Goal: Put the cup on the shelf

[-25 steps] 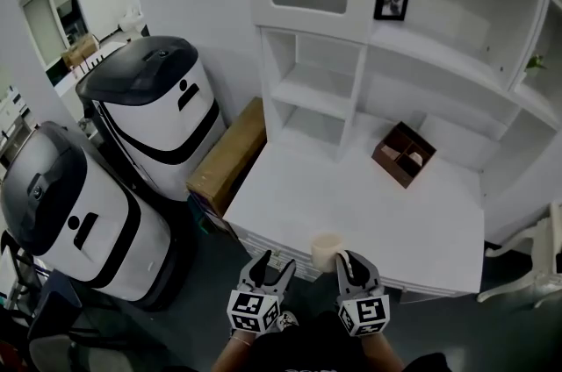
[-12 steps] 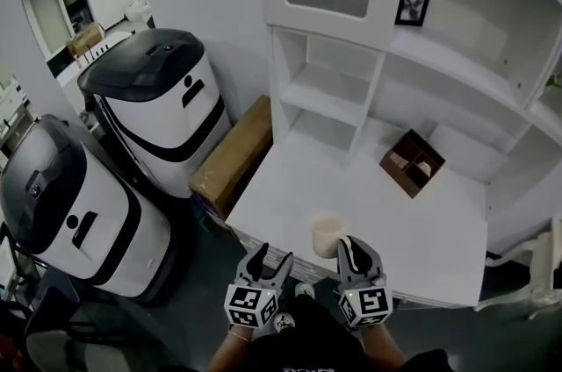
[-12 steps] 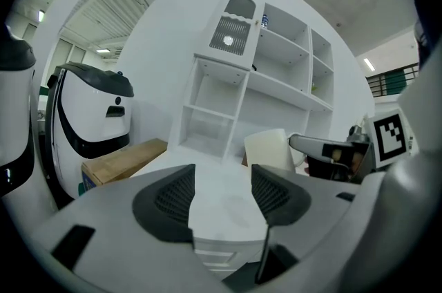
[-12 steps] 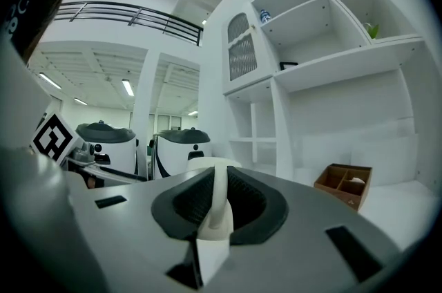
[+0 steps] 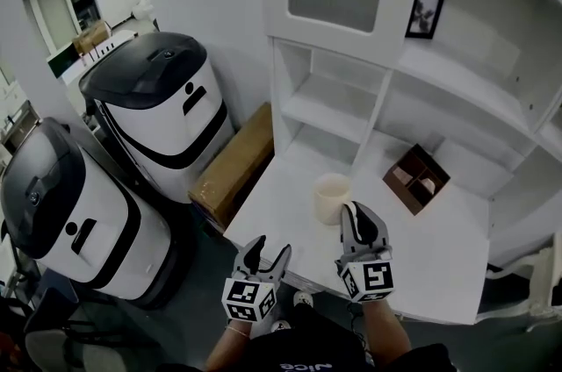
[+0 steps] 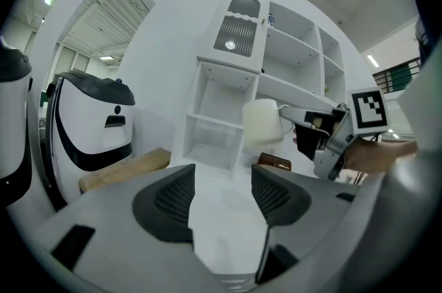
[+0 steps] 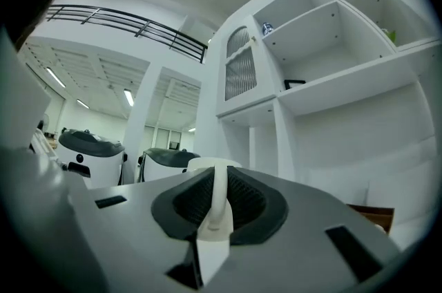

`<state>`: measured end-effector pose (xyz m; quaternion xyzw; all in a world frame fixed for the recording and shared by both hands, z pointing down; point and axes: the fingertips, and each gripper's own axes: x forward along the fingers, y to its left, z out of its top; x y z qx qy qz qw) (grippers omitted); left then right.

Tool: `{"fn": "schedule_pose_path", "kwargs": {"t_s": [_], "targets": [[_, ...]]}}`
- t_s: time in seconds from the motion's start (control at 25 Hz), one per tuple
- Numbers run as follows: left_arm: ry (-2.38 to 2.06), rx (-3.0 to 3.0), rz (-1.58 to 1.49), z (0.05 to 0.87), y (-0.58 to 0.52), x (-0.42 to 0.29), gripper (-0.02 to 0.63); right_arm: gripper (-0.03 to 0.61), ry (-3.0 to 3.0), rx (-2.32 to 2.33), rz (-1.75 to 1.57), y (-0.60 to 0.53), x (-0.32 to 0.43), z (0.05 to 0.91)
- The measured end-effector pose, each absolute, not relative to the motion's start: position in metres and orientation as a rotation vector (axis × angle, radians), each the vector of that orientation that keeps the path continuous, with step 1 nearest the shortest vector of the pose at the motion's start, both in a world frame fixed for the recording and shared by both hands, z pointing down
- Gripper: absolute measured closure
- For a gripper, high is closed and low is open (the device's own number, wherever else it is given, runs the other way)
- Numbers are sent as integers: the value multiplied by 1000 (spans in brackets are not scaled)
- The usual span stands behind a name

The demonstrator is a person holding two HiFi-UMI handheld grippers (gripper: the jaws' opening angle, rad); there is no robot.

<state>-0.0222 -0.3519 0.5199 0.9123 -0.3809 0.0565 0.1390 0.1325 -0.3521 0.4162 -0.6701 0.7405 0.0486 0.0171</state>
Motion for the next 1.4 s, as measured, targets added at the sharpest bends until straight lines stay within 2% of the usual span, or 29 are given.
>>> {"fn": "schedule_pose_path", "kwargs": {"t_s": [0.28, 0.56, 1.4], "targets": [[-1155, 2629, 130, 510, -382, -18, 362, 522, 2255, -2023, 323, -406, 148, 362], [-1188, 2605, 123, 508, -401, -17, 362, 522, 2205, -1995, 341, -463, 161, 331], [-1412, 2433, 140, 517, -449, -72, 362, 522, 2209, -2137, 243, -642, 193, 342]]}}
